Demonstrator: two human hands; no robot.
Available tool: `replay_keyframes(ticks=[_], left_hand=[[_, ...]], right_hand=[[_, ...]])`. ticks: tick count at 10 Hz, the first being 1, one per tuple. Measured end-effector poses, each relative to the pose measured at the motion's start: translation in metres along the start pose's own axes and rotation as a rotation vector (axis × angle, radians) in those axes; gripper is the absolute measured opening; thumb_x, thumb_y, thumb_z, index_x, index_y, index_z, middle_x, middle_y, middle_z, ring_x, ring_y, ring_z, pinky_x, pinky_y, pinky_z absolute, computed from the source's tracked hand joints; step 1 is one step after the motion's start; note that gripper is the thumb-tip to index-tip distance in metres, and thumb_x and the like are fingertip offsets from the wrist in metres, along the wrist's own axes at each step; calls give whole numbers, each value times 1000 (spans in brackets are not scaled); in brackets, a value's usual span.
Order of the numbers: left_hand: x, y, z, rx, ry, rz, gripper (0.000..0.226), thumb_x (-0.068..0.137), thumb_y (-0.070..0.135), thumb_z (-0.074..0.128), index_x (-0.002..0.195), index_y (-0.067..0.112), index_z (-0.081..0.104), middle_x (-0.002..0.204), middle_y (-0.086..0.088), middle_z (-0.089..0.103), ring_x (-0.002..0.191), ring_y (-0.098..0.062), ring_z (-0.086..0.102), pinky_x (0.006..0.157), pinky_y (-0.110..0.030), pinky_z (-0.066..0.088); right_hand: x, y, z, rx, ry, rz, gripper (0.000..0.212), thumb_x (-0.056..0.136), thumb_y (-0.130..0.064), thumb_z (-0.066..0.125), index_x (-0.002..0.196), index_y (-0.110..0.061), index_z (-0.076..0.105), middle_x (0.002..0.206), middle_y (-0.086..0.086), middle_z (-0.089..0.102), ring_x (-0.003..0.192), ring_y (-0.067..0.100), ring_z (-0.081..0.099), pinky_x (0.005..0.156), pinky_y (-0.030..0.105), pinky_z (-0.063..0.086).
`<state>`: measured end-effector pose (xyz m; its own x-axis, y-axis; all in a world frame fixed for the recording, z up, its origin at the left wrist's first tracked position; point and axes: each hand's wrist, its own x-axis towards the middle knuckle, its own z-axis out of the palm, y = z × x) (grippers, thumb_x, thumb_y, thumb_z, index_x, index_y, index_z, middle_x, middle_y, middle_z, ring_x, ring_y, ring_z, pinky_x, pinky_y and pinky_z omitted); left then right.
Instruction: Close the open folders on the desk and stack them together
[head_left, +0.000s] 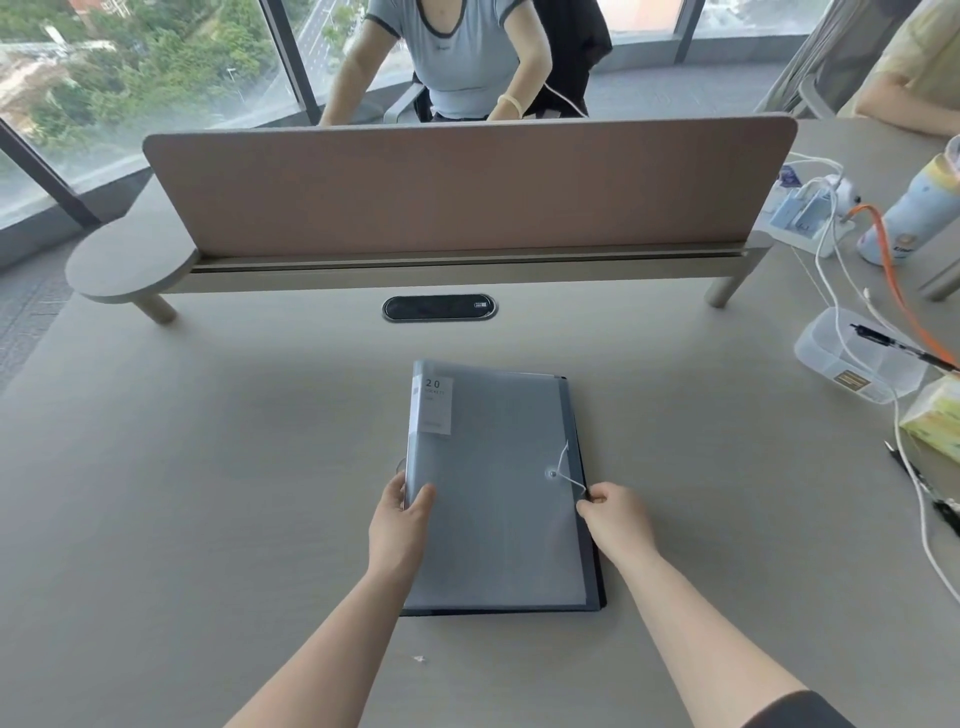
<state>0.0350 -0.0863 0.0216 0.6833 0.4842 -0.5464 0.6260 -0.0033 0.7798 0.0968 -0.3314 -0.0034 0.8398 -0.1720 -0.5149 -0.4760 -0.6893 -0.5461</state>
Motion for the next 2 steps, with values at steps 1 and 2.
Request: replay_keyframes(ticks=[1,2], left_hand=[[-1,2,-2,-18,0,-17,44,89,31,59,133,29,54,113,10,70,100,-14,66,87,-36,51],[0,3,-5,-22,1,-5,47,88,34,60,134,28,52,116,10,68,102,-14,65,89,-36,51]], right_hand=[[2,2,0,20,-2,-2,21,84,-19,58,93,-6,71,89,11,74,87,33,67,73,37,53],[0,6,-1,46,-7,-1,27,88,-19,58,110,-11,70,106,7,73,99,29,66,81,34,49]])
